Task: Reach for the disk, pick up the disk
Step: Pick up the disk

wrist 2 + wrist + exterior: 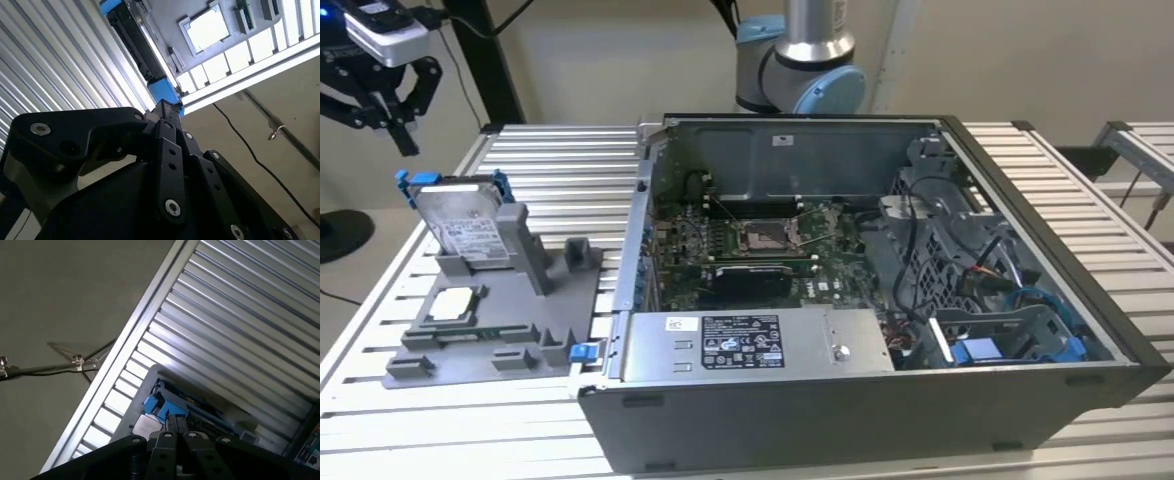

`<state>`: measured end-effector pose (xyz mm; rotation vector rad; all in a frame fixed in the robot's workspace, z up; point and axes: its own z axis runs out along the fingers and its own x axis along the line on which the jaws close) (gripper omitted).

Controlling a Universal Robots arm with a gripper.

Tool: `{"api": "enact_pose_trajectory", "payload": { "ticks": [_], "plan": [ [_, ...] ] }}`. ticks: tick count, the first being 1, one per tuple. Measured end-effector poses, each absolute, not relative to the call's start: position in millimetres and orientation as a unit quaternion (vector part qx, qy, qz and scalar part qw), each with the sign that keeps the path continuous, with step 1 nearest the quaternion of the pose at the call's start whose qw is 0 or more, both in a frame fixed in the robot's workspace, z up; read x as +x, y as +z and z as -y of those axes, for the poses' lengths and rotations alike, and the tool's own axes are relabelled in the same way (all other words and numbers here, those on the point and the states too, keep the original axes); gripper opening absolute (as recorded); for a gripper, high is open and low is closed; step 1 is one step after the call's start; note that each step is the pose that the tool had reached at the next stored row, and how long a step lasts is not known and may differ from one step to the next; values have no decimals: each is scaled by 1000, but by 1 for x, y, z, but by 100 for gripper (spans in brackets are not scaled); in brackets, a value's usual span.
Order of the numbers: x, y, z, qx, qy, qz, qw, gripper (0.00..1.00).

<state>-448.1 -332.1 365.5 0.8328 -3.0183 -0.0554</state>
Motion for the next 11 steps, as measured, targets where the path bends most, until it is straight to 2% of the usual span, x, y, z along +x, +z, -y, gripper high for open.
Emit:
{"api": "enact_pose_trajectory", "payload": {
  "ticks": [11],
  "plan": [
    [-448,366,332,347,-17,938,7,0]
  ]
}}
